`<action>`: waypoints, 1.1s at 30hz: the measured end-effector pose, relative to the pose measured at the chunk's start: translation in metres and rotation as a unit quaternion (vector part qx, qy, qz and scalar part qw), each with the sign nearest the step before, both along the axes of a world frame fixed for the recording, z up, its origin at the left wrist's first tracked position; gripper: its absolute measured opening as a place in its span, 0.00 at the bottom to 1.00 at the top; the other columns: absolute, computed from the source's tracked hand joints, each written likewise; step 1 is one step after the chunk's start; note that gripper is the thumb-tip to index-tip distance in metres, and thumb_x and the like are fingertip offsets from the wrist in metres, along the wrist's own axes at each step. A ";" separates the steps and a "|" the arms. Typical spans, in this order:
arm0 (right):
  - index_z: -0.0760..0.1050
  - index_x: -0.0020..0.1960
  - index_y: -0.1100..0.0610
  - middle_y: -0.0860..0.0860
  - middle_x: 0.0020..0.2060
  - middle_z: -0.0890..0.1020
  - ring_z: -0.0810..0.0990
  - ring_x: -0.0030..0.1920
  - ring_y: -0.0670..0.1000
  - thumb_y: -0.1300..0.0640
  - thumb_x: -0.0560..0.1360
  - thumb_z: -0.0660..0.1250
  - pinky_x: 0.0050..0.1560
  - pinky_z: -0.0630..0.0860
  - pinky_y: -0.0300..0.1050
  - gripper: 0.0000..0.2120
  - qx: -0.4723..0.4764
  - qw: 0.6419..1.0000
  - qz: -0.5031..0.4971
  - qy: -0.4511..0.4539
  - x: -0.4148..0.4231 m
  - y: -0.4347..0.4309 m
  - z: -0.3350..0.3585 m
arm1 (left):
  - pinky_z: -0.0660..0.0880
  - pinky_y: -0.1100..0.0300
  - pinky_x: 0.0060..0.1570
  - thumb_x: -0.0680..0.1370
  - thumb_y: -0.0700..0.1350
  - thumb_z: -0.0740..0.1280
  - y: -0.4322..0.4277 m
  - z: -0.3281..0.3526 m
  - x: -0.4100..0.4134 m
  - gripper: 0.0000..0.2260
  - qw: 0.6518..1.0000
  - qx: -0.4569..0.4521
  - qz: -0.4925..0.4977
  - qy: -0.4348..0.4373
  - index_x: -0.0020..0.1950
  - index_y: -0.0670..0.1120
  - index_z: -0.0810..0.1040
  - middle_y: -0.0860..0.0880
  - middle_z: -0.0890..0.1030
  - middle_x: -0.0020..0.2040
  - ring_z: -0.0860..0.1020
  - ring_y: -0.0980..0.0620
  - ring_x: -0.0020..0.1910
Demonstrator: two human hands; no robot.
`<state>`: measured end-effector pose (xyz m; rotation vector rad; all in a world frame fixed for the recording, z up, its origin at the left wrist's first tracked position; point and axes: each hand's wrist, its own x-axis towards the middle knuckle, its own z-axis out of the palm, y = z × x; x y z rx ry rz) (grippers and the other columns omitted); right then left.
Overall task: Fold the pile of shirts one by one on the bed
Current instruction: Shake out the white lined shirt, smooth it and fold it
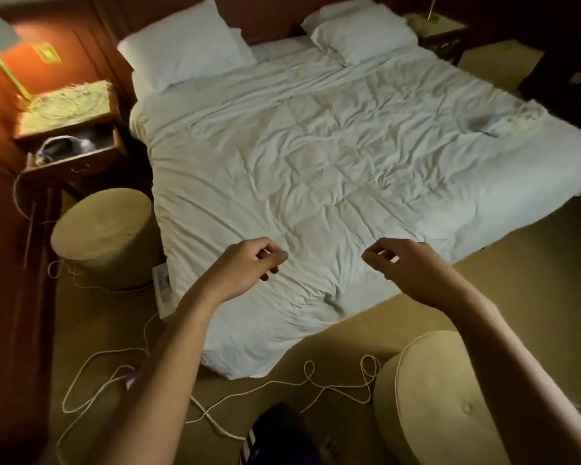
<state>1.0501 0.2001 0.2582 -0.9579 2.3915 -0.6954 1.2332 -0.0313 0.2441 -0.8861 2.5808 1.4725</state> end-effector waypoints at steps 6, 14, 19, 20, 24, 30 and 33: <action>0.78 0.49 0.41 0.41 0.44 0.82 0.82 0.42 0.45 0.39 0.78 0.62 0.40 0.77 0.43 0.10 -0.007 1.000 0.012 -0.001 -0.150 -0.051 0.015 | 0.73 0.59 0.41 0.79 0.57 0.66 -0.044 0.011 -0.145 0.08 1.000 0.001 0.022 0.014 0.48 0.55 0.81 0.55 0.84 0.43 0.82 0.58 0.39; 0.80 0.51 0.48 0.47 0.45 0.83 0.82 0.45 0.48 0.43 0.79 0.64 0.48 0.78 0.48 0.11 0.009 1.000 0.015 0.017 -0.352 -0.140 0.003 | 0.72 0.62 0.38 0.80 0.57 0.66 -0.116 -0.004 -0.360 0.09 1.000 -0.009 0.004 0.014 0.47 0.53 0.80 0.54 0.84 0.43 0.81 0.58 0.38; 0.80 0.53 0.49 0.47 0.45 0.84 0.82 0.45 0.49 0.43 0.79 0.64 0.48 0.79 0.48 0.12 0.014 1.000 0.007 0.004 -0.470 -0.163 -0.003 | 0.73 0.66 0.34 0.79 0.55 0.67 -0.146 -0.003 -0.487 0.09 1.000 -0.017 -0.010 0.012 0.48 0.51 0.81 0.52 0.85 0.42 0.81 0.57 0.37; 0.80 0.52 0.49 0.48 0.45 0.84 0.82 0.45 0.49 0.44 0.79 0.64 0.48 0.79 0.48 0.11 0.013 1.000 -0.001 0.002 -0.497 -0.163 -0.006 | 0.73 0.65 0.35 0.79 0.56 0.67 -0.148 -0.004 -0.515 0.09 1.000 -0.018 -0.015 0.005 0.48 0.51 0.81 0.53 0.85 0.42 0.81 0.57 0.37; 0.80 0.51 0.51 0.49 0.43 0.84 0.83 0.43 0.50 0.46 0.79 0.65 0.50 0.79 0.48 0.10 0.023 0.999 -0.039 -0.015 -0.613 -0.141 -0.030 | 0.74 0.64 0.36 0.79 0.57 0.67 -0.144 -0.021 -0.635 0.09 0.999 -0.008 -0.033 -0.020 0.48 0.53 0.81 0.54 0.85 0.42 0.82 0.57 0.39; 0.80 0.48 0.51 0.53 0.45 0.84 0.82 0.45 0.55 0.47 0.78 0.66 0.50 0.79 0.49 0.09 0.078 0.991 -0.102 -0.020 -0.836 -0.057 -0.110 | 0.74 0.61 0.38 0.80 0.55 0.67 -0.077 -0.094 -0.867 0.09 0.994 0.021 -0.080 -0.065 0.50 0.51 0.81 0.52 0.84 0.45 0.81 0.54 0.40; 0.80 0.53 0.51 0.56 0.53 0.83 0.80 0.51 0.57 0.49 0.78 0.65 0.48 0.72 0.46 0.08 0.109 0.983 -0.143 0.028 -0.963 -0.005 -0.172 | 0.73 0.63 0.37 0.80 0.54 0.67 -0.023 -0.156 -1.011 0.09 0.991 0.025 -0.099 -0.084 0.51 0.49 0.80 0.51 0.84 0.45 0.80 0.54 0.40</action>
